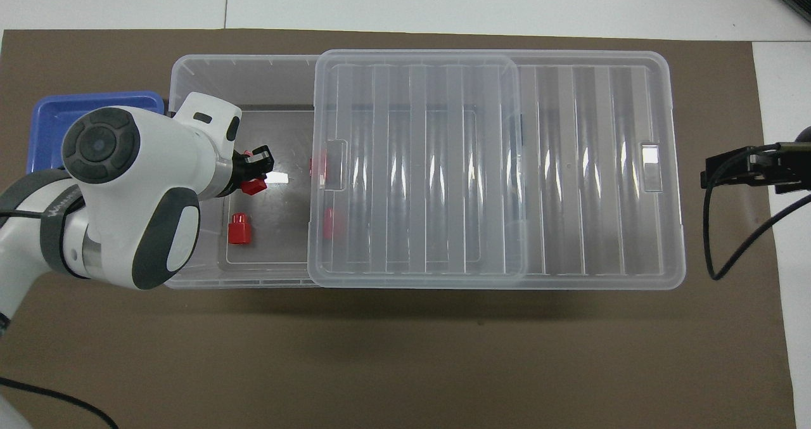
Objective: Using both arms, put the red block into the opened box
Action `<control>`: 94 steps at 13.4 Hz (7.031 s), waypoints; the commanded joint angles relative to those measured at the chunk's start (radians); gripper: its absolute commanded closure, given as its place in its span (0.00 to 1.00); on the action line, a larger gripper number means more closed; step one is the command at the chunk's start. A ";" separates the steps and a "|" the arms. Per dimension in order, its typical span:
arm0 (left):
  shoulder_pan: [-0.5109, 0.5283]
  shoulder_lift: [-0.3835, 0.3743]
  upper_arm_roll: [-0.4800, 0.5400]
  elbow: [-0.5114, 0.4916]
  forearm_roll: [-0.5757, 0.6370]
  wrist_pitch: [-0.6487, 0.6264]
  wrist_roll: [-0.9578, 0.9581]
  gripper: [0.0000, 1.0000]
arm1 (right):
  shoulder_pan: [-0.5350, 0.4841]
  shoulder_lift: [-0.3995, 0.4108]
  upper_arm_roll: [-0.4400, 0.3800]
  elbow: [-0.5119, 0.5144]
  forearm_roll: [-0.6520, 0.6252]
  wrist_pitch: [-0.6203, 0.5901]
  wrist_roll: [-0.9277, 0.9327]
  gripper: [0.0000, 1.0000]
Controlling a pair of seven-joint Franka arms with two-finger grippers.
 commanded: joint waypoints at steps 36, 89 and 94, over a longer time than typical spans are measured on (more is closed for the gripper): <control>0.257 -0.022 0.026 0.349 0.064 -0.462 0.170 0.00 | -0.116 0.115 -0.012 -0.278 0.025 0.538 0.018 1.00; 0.184 -0.172 0.102 0.340 0.007 -0.622 0.850 0.00 | 0.108 -0.041 0.016 -0.284 0.091 0.382 0.169 0.00; 0.189 -0.172 0.102 0.340 0.007 -0.628 0.847 0.00 | 0.013 -0.043 0.016 -0.159 0.048 0.213 0.161 0.00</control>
